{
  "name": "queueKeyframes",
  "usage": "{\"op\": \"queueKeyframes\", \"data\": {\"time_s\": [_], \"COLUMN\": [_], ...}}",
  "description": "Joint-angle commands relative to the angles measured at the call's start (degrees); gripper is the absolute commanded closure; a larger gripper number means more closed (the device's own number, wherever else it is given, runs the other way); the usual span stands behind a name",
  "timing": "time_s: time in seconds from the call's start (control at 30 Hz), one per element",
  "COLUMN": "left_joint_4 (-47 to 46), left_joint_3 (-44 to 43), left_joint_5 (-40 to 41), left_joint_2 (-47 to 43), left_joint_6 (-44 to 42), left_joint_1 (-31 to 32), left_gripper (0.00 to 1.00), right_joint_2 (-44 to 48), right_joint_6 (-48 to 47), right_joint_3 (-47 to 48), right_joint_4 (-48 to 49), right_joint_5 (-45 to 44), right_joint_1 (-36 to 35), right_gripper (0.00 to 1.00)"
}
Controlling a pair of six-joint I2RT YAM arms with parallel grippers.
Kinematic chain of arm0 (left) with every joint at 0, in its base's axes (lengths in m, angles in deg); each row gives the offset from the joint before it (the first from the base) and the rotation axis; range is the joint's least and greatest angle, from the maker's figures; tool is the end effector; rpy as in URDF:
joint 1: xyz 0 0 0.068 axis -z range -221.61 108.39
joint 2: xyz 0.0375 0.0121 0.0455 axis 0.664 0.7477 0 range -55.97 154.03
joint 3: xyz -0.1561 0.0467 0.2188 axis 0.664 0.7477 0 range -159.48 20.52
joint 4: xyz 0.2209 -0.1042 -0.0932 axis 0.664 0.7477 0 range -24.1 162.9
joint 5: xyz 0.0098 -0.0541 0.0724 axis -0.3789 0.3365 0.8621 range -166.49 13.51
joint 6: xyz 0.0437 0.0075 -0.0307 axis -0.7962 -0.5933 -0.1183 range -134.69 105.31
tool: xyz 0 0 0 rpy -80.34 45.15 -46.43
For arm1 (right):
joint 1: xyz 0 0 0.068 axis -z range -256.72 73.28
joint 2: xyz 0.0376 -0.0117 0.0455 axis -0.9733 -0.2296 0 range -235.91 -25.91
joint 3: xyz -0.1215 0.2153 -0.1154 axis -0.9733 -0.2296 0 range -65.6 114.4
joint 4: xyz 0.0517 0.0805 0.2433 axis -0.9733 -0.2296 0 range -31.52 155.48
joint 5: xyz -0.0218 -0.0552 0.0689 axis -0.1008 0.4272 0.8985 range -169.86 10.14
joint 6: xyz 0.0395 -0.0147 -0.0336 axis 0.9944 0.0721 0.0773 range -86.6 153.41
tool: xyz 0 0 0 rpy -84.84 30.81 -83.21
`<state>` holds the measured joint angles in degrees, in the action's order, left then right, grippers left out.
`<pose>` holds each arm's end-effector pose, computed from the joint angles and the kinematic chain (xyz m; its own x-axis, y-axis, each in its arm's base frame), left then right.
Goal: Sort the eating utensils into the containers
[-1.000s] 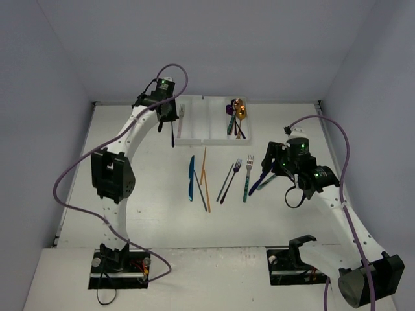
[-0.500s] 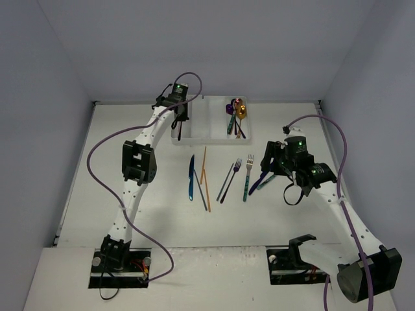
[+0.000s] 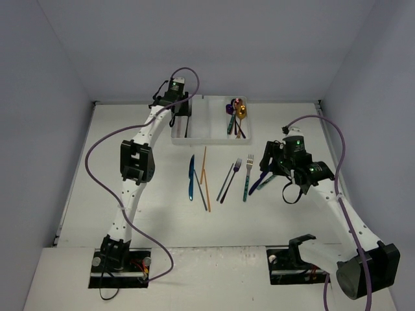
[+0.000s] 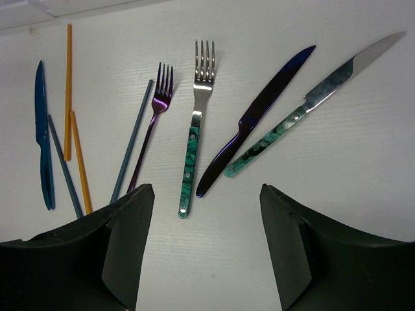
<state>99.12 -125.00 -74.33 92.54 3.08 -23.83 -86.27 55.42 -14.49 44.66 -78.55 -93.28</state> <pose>0.5540 -0.1762 0.2338 -0.6200 -0.1215 -0.7751 0.0912 0.9701 -0.2251 0.2258 0.0680 0.3080 -0.5592 0.2248 -0.7980 -0.1017 0.9367 0.3351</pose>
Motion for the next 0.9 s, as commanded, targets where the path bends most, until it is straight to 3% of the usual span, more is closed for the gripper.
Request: {"op": "queueKeyframes", "data": {"time_s": [0.0, 0.23, 0.33, 0.67, 0.87], "left_joint_4": [-3.6, -3.3, -1.5, 0.2, 2.5], "left_joint_3": [1.7, 16.8, 25.8, 59.1, 70.2], "left_joint_5": [-0.7, -1.5, -1.8, -4.7, -5.2], "left_joint_2": [-7.0, -23.2, -31.6, -56.9, -66.4], "left_joint_6": [-0.1, 1.4, 2.3, 6.3, 6.6], "left_joint_1": [-0.3, 1.1, 2.4, 6.3, 6.6], "left_gripper": [0.53, 0.39, 0.37, 0.32, 0.31], "right_joint_2": [-2.3, -10.3, -16.1, -29.1, -35.1], "right_joint_6": [1.3, 3.8, 6.0, 11.9, 13.3], "right_joint_3": [0.5, 2.7, 5.0, 9.2, 10.2], "right_joint_4": [1.3, 1.4, 1.5, 3.0, 4.5], "right_joint_5": [-0.6, -6.0, -9.4, -13.2, -11.7], "right_joint_1": [-1.2, -7.3, -11.1, -11.7, -11.9], "right_gripper": [0.36, 0.38, 0.40, 0.47, 0.53]}}
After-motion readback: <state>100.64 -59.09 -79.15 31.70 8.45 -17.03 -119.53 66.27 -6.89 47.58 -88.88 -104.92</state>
